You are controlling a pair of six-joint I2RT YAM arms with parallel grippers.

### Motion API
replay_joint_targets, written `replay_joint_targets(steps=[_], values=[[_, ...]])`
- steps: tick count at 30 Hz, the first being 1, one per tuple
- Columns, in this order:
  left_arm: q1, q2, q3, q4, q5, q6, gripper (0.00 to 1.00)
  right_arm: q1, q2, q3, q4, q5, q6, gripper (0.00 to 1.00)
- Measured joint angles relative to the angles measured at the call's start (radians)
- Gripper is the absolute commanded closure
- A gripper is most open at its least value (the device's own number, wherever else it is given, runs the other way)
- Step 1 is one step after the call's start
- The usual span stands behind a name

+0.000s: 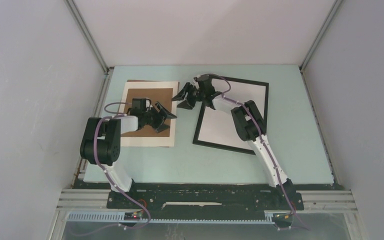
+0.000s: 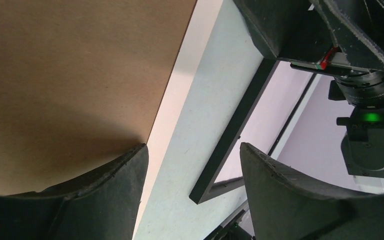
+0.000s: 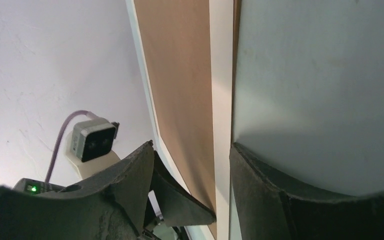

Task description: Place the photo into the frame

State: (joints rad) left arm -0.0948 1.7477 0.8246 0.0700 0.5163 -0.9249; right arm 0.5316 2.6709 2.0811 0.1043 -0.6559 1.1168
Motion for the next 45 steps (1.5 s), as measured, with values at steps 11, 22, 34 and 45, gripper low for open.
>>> replay_joint_targets(steps=[11, 22, 34, 45], values=[[-0.064, 0.005, 0.005, -0.003, 0.019, 0.02, 0.23, -0.013, -0.256, -0.26, -0.187, 0.061, -0.176, 0.29], [-0.074, -0.044, -0.001, -0.013, -0.029, 0.051, 0.21, 0.032, -0.214, -0.23, -0.208, 0.053, -0.185, 0.29], [-0.094, -0.213, -0.06, -0.101, -0.211, 0.058, 0.21, 0.034, -0.211, -0.219, -0.213, 0.056, -0.187, 0.28], [-0.095, -0.097, -0.045, -0.089, -0.138, 0.016, 0.22, 0.037, -0.109, -0.02, -0.281, 0.116, -0.222, 0.28]])
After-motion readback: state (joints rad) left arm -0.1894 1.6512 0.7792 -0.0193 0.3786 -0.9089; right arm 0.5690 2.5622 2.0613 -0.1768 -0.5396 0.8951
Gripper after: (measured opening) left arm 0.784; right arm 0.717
